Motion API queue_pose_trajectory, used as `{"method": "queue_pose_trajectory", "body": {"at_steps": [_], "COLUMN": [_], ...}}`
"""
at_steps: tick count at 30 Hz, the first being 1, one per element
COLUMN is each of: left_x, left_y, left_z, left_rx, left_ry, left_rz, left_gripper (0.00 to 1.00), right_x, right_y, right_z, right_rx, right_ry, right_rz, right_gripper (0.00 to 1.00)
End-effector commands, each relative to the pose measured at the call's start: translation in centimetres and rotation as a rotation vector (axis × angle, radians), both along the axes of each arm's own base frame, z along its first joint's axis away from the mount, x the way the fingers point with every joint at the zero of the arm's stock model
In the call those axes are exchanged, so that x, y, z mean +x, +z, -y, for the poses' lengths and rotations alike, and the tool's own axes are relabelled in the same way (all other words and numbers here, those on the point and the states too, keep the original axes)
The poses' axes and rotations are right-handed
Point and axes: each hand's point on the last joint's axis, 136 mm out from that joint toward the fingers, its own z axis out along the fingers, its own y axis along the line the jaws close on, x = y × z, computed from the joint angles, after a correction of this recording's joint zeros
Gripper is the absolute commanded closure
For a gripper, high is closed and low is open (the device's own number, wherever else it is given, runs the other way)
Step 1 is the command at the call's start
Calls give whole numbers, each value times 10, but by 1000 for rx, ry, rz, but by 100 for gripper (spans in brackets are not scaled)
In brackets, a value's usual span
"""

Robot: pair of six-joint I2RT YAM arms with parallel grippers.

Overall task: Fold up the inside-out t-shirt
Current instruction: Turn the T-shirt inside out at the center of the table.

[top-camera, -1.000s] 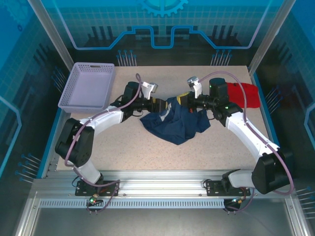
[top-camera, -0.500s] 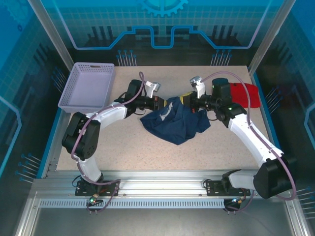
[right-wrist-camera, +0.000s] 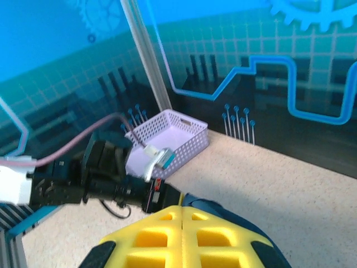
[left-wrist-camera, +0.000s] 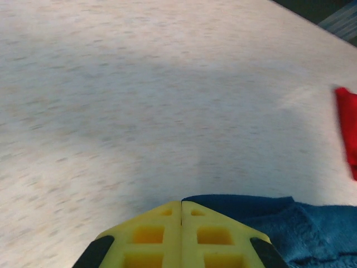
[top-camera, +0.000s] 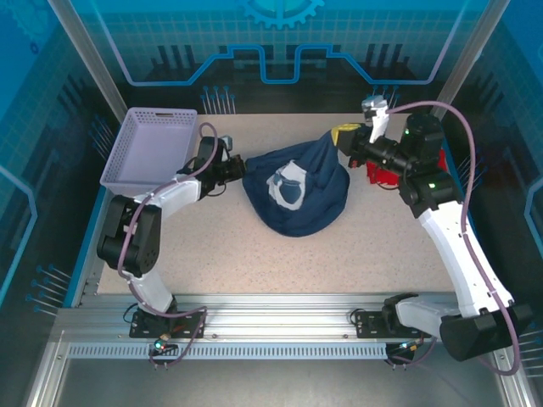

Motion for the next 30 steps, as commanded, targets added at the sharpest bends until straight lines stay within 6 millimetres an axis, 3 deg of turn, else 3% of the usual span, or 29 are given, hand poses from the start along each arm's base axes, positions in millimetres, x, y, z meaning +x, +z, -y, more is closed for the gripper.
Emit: {"method": "queue_pose_trajectory", "body": {"at_steps": [1, 4, 5, 7, 8, 11, 13, 16, 19, 22, 26, 27, 30], "left_x": [-20, -34, -39, -51, -56, -73, -87, -112, -135, -148, -146, -141, -133], "left_y": [-17, -14, -13, -2, 5, 38, 67, 104, 120, 113, 83, 75, 61], "left_z": [-45, -41, -38, -37, -35, -14, 21, 83, 134, 170, 196, 199, 211], "left_rx": [119, 72, 57, 33, 23, -1, -45, -175, -263, -281, -203, -185, -197], "left_ry": [159, 141, 127, 114, 103, 17, -129, -389, -580, -691, -730, -724, -729], "left_rz": [-52, -39, -36, -25, -11, 81, 175, 265, 263, 223, 189, 179, 152], "left_gripper": [100, 100, 93, 60, 51, 36, 32, 32, 32, 31, 30, 36, 72], "right_x": [3, 10, 11, 12, 12, 12, 11, 12, 13, 15, 19, 21, 28], "right_y": [18, -2, -7, -19, -23, -37, -46, -56, -58, -58, -50, -48, -37], "right_z": [12, 5, 3, 1, -1, -5, -9, -12, -13, -13, -14, -14, -12], "right_rx": [60, 69, 68, 62, 56, 37, 26, 12, 8, 4, 15, 23, 44], "right_ry": [-52, -15, -6, 9, 19, 45, 70, 82, 86, 80, 78, 77, 49], "right_rz": [7, -57, -72, -98, -105, -146, -173, -194, -198, -198, -191, -189, -188], "right_gripper": [100, 100, 100, 100, 100, 100, 100, 100, 100, 100, 100, 100, 100]}}
